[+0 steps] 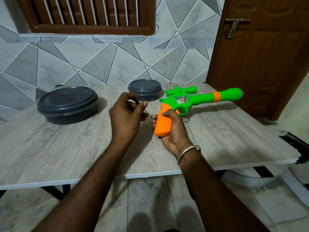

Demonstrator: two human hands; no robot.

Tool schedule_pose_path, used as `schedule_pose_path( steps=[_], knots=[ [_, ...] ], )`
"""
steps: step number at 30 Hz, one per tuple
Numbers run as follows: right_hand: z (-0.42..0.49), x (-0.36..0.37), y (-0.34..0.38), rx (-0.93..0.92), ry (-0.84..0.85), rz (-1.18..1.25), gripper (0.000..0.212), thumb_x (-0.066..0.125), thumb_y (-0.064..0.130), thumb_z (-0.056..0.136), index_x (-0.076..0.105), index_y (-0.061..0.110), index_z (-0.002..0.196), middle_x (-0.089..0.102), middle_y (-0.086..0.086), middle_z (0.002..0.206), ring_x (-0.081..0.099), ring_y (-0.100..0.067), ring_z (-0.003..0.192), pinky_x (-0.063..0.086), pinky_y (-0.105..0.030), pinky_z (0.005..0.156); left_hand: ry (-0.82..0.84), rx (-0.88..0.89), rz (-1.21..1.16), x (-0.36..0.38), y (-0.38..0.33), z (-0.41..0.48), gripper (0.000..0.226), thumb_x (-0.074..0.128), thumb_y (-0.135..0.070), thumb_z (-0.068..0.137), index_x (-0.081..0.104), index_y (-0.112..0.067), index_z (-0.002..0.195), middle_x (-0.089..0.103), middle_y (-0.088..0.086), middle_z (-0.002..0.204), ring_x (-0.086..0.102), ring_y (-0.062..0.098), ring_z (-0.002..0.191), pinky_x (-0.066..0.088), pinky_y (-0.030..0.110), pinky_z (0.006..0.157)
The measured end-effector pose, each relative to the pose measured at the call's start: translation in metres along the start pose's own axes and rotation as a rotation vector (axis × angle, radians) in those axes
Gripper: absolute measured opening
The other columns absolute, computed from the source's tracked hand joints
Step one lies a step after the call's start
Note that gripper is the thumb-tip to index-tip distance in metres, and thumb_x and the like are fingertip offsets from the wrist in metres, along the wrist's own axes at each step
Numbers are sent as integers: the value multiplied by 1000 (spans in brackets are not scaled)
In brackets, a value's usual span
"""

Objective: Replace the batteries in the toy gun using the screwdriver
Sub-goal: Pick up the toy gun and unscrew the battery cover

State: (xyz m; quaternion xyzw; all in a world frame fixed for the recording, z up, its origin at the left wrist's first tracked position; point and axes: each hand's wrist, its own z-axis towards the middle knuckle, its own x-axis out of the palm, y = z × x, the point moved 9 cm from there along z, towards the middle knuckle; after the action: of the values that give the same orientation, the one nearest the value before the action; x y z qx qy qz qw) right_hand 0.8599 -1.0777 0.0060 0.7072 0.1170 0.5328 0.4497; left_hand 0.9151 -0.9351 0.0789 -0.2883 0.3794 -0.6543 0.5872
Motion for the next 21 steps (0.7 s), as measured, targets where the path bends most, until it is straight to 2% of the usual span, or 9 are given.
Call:
schedule_pose_path(
  steps=[7,15,18,20,21],
  knots=[
    [2,-2,-2,-4,-24,-59,13,48,10,90,57,5,82,61,-9,71,56,-20,59,43,-29,56,9,-85,-85,1,12,1,19,73,-12,91,62,-5,105,71,13,72,75,22,63,64,39,63],
    [0,-3,-1,-13,-37,-80,15,47,9,91,58,6,80,62,-8,66,55,-20,59,41,-31,58,17,-162,-159,3,22,-1,20,74,-11,91,62,-2,104,71,17,72,75,26,65,64,39,64],
    [2,-5,-3,-9,-45,-99,9,57,12,81,60,3,80,63,-9,68,58,-20,57,46,-27,54,23,-222,-218,6,28,-2,24,74,-10,90,62,4,105,71,24,77,75,31,67,64,41,65],
    [3,-6,-6,3,-55,-112,17,61,14,72,61,2,83,64,-11,70,60,-18,55,47,-23,51,25,-252,-245,8,30,-3,27,74,-8,90,61,7,107,70,26,78,75,32,67,64,40,64],
    [4,-7,-7,8,-62,-120,16,60,14,74,62,1,85,64,-11,71,60,-18,54,47,-22,50,25,-255,-248,8,30,-3,27,74,-8,90,60,8,107,70,27,79,75,32,67,64,39,63]
  ],
)
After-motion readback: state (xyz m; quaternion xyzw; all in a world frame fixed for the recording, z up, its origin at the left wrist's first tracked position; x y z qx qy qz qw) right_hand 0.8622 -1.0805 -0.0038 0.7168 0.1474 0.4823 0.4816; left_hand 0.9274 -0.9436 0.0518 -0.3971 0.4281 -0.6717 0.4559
